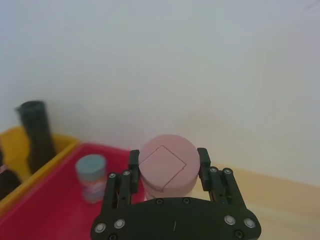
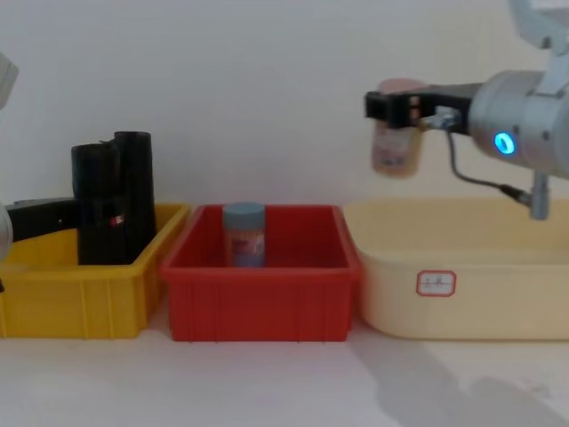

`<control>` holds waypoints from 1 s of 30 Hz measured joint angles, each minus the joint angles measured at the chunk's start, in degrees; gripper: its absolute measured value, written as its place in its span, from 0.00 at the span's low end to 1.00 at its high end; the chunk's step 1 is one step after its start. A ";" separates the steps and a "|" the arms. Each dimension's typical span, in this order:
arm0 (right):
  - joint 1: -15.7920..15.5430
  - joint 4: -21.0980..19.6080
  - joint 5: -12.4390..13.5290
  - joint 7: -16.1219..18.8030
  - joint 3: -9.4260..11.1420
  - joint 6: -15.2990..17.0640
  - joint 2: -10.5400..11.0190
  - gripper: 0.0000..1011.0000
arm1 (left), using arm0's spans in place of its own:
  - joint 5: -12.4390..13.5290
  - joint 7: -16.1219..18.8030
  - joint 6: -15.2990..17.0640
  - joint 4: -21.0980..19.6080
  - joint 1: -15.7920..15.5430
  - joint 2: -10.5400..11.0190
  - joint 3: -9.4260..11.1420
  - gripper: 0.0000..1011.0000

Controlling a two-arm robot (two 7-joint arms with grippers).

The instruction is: Pick up the garbage bag with the one hand and transfer it to the other hand.

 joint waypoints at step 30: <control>3.19 4.65 -2.08 -6.84 7.48 2.30 -1.55 0.64 | 0.00 0.00 -0.01 0.00 0.00 0.00 0.00 0.40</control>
